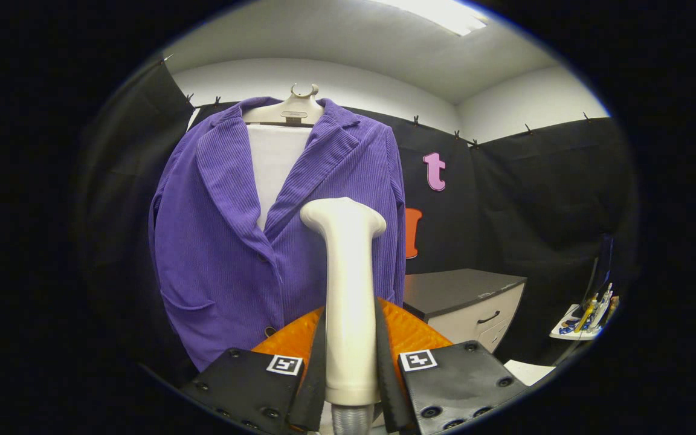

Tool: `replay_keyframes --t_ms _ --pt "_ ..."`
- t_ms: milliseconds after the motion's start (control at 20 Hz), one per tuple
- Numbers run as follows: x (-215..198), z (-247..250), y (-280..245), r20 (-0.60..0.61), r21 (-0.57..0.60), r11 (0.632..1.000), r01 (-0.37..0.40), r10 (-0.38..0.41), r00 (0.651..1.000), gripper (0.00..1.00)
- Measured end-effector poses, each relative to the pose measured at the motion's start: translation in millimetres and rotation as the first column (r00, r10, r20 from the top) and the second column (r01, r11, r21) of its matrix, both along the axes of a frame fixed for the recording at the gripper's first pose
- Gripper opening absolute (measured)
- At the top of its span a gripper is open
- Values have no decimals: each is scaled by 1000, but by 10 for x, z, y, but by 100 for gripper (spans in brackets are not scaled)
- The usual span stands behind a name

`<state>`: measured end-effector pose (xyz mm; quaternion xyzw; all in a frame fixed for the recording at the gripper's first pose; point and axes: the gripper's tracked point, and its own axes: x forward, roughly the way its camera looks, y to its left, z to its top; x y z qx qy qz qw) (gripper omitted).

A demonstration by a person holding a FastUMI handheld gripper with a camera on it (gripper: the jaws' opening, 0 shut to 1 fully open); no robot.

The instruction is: Iron the clothes twice with a garment steamer, once on the left side and once on the right side.

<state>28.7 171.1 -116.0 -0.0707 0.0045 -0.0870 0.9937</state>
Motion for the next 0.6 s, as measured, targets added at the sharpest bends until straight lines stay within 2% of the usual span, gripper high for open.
replay_keyframes --t_ms 250,600 --pt "-65 -252 -6 -18 -26 1000 7 -7 1000 45" --pt "-259 -697 -28 -79 -2 1000 9 -9 997 45"
